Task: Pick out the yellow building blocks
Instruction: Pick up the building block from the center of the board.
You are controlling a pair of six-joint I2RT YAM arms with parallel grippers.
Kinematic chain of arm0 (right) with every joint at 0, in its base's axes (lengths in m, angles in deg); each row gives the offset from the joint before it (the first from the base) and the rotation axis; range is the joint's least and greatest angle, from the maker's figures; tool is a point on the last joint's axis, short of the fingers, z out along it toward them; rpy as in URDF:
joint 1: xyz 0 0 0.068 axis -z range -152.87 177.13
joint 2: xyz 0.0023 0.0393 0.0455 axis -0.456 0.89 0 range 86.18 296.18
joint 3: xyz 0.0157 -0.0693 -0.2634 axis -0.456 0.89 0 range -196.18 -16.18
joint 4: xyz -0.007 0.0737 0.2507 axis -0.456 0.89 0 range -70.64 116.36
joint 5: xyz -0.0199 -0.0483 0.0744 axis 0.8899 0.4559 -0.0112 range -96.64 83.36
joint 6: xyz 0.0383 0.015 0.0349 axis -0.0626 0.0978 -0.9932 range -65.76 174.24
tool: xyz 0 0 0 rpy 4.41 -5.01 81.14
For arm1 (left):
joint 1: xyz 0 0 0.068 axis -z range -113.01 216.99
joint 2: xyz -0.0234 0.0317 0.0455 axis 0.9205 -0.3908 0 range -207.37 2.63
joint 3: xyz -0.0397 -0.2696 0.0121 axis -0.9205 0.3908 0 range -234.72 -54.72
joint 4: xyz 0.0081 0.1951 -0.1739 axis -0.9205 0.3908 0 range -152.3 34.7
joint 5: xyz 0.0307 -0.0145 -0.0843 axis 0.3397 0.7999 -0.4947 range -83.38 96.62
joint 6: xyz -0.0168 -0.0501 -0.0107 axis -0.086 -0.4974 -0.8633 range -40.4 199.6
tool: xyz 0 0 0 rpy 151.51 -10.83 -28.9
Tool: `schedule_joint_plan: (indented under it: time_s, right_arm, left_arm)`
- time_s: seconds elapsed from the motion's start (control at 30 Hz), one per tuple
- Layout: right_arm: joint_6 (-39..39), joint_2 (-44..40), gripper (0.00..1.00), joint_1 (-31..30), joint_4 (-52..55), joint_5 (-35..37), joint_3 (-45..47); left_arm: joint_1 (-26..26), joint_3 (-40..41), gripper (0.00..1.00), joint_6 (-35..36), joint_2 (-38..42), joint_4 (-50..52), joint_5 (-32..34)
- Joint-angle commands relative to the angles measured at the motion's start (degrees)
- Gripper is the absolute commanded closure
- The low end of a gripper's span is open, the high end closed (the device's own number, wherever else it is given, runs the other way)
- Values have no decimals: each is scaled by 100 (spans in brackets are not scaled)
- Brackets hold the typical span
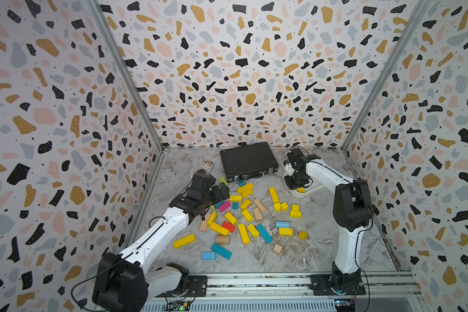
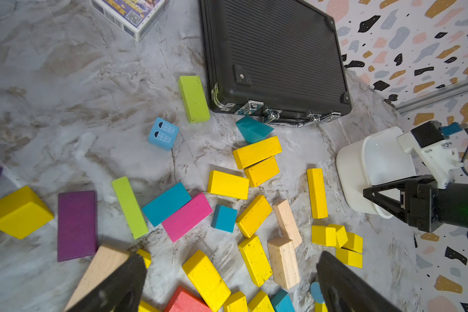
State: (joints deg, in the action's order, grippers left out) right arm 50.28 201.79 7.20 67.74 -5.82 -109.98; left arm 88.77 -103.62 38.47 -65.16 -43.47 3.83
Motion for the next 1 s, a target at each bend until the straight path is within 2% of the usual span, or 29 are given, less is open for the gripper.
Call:
schedule_joint_plan:
  time_s: [0.0,0.17,0.47,0.53,0.67,0.73,0.87,0.97]
  right_arm:
    - [-574,-96,84,-187,-53,15,-18]
    - [-1265,-85,95,-480,-223,-3,-51]
    - [-2104,62,96,-940,-418,119,-134]
    - [-2123,92,92,-958,-451,129,-156]
    - [-1947,6,74,-958,-378,179,-200]
    - [-1876,-208,68,-951,-382,246,-154]
    - [-1662,-913,61,-951,-554,286,230]
    - [-1573,-1530,60,-947,-709,313,851]
  left_arm:
    - [-25,123,1,79,198,-81,92]
    - [-32,347,1,26,445,-106,194]
    - [-34,358,1,-70,573,53,164]
    - [-29,353,1,-79,583,128,142]
    - [-31,259,1,-97,536,415,162]
    - [-33,141,1,-103,459,665,155]
    - [-34,-129,2,0,244,1341,73]
    - [-26,-182,5,37,153,1865,-4]
